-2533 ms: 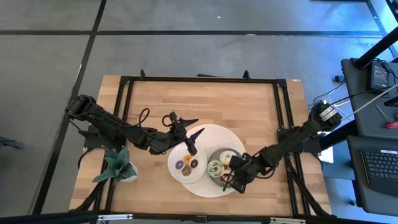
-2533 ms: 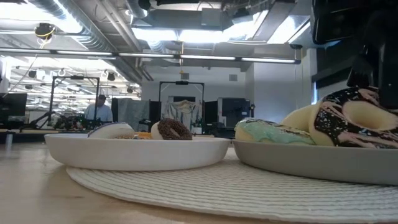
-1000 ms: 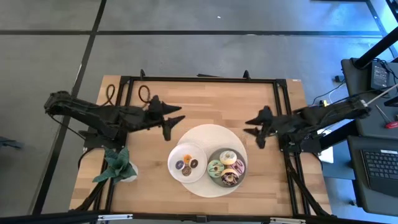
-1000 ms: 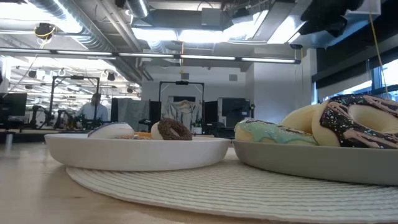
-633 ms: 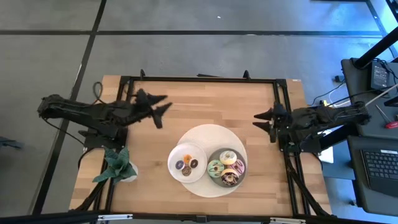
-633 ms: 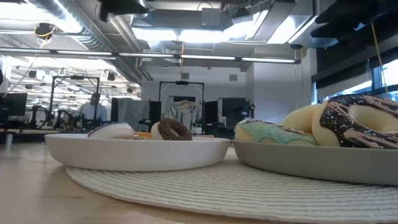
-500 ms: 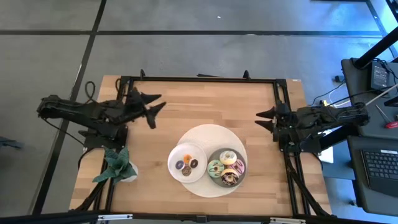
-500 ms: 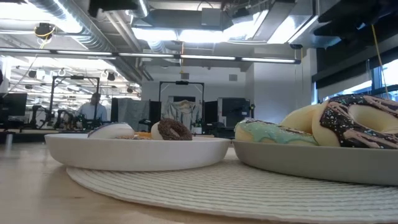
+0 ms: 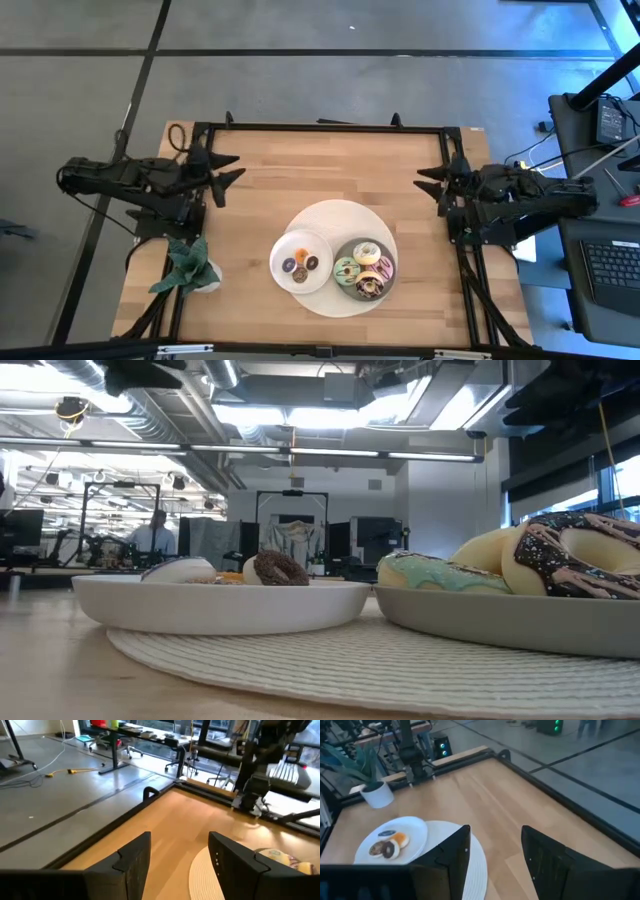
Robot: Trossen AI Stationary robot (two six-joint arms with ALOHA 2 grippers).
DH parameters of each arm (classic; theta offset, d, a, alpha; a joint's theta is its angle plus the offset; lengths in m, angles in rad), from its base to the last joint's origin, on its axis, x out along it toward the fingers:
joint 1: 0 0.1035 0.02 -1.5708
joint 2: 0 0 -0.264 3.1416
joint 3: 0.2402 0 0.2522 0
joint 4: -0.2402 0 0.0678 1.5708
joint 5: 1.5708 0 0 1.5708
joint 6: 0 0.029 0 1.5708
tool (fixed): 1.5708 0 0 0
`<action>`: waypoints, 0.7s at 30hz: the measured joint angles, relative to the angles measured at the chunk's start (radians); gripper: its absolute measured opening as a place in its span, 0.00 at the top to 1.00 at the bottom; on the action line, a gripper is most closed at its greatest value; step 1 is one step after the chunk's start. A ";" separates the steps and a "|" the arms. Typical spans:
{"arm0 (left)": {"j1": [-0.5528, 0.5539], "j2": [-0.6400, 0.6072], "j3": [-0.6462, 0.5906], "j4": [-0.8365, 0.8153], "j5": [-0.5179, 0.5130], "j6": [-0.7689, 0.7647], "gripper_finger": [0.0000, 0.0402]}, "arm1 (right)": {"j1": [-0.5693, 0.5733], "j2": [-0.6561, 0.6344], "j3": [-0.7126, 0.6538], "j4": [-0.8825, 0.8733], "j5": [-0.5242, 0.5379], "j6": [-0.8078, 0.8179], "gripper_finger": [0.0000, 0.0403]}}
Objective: Pick & Place donuts
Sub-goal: Return to Home Position
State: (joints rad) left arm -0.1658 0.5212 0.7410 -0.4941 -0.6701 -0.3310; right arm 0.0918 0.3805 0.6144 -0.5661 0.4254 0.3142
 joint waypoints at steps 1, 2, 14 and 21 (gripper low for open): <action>0.000 -0.021 -0.002 -0.012 0.000 -0.008 0.52 | -0.013 -0.003 0.000 -0.002 -0.019 -0.005 0.56; 0.000 -0.044 -0.014 -0.001 0.003 -0.011 0.52 | -0.025 -0.005 0.000 -0.001 -0.037 -0.008 0.56; 0.045 -0.269 -0.470 0.547 0.325 0.014 0.51 | -0.069 0.073 0.000 0.198 -0.244 -0.066 0.56; 0.156 -0.416 -0.554 0.551 0.410 0.020 0.52 | -0.069 0.171 0.000 0.255 -0.252 -0.074 0.56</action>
State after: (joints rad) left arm -0.0098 0.1049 0.1866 0.0565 -0.2606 -0.3111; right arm 0.0231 0.5518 0.6144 -0.3111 0.1738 0.2398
